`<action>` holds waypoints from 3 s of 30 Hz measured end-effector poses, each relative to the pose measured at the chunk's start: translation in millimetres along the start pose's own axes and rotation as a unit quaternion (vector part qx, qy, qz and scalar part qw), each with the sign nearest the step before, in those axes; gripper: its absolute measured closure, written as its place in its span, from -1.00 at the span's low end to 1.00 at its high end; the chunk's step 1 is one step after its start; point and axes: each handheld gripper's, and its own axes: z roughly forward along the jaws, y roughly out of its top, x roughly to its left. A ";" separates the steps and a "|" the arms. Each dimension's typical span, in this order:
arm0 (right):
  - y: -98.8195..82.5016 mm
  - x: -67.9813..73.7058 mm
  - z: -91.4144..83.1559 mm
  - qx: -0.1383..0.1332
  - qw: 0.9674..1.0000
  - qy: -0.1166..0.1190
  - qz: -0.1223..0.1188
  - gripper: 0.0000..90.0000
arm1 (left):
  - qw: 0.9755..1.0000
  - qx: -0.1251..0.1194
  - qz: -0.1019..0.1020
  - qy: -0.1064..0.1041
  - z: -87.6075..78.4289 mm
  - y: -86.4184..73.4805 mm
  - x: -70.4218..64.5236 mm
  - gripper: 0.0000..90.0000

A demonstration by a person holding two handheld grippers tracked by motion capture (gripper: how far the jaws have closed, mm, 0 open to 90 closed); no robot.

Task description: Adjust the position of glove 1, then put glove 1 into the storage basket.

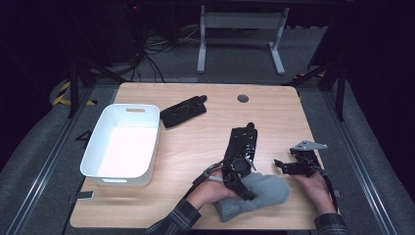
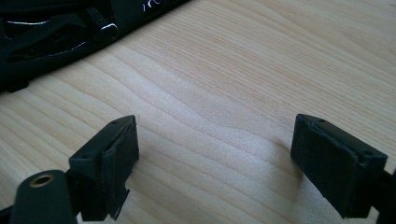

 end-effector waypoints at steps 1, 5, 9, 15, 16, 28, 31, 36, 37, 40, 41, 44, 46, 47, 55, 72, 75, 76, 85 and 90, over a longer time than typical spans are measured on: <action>0.0 0.0 0.0 0.000 1.000 0.000 0.000 -0.64 | 1.000 0.004 0.000 -0.004 -0.6 0.0 -0.6 -0.58; 0.0 0.0 0.0 0.000 1.000 0.000 0.000 -0.64 | 1.000 0.008 0.009 -0.015 -0.3 1.0 -1.9 -0.37; 0.0 0.0 0.0 0.000 1.000 0.000 0.000 -0.64 | 0.999 0.013 0.005 -0.031 -0.9 1.2 -0.9 -0.12; 0.0 0.0 0.0 0.000 1.000 0.000 0.000 -0.64 | 0.999 0.028 -0.002 -0.045 -1.0 2.3 -0.3 0.20; 0.0 0.0 0.0 0.000 1.000 0.000 0.000 -0.64 | 0.998 0.029 -0.003 -0.047 -1.2 2.5 -0.1 0.25; 0.0 -0.1 -0.1 0.000 1.000 0.000 0.000 -0.64 | 0.999 0.014 0.009 -0.046 -12.0 3.1 -4.2 0.50; 0.0 -0.1 -0.1 0.000 1.000 0.001 0.000 -0.64 | 0.999 0.007 0.012 -0.049 -17.7 3.3 -6.6 0.50; 0.0 -0.1 -0.1 0.000 1.000 0.001 0.000 -0.64 | 0.999 -0.005 0.010 -0.043 -30.4 3.6 -7.9 0.50; 0.0 -0.1 -0.1 0.000 1.000 0.001 0.000 -0.64 | 0.999 -0.009 0.010 -0.041 -34.8 3.7 -7.4 0.50; 0.0 -0.1 -0.1 0.000 1.000 0.001 0.000 -0.64 | 0.999 -0.024 0.010 -0.040 -44.9 3.0 -6.7 0.50; 0.0 -0.1 -0.1 0.000 1.000 0.001 0.000 -0.64 | 0.999 -0.030 0.011 -0.037 -49.1 2.6 -6.5 0.49; 0.0 -0.1 -0.1 0.000 1.000 0.001 0.000 -0.64 | 0.999 -0.041 0.010 -0.026 -58.8 2.2 -5.1 0.50; 0.0 -0.1 -0.1 0.000 1.000 0.001 0.000 -0.64 | 0.999 -0.045 0.009 -0.018 -66.6 2.2 -2.9 0.49; 0.0 -0.1 -0.1 0.000 1.000 0.001 0.000 -0.64 | 0.999 -0.048 0.006 -0.016 -70.5 2.1 -2.0 0.50; 0.0 -0.2 0.0 0.000 1.000 0.001 0.000 -0.64 | 0.997 -0.074 0.005 0.011 -106.3 -6.3 4.4 0.49; 0.0 -0.1 -0.1 0.000 1.000 0.001 0.000 -0.64 | 0.989 -0.129 -0.040 0.054 -162.2 -32.8 25.3 0.49; 0.0 -0.1 -0.2 0.000 1.000 0.001 0.000 -0.64 | 0.988 -0.138 -0.046 0.059 -170.3 -37.4 28.5 0.49; -0.1 -0.1 0.0 -0.001 1.000 0.002 0.000 -0.64 | 0.987 -0.142 -0.049 0.059 -173.8 -39.4 29.4 0.49; -0.1 -0.1 -0.1 0.000 1.000 0.001 0.000 -0.64 | 0.980 -0.163 -0.069 0.088 -200.3 -55.4 36.0 0.48; -0.1 0.0 -0.1 0.000 1.000 0.001 0.001 -0.64 | 0.976 -0.176 -0.079 0.103 -217.0 -66.7 39.4 0.48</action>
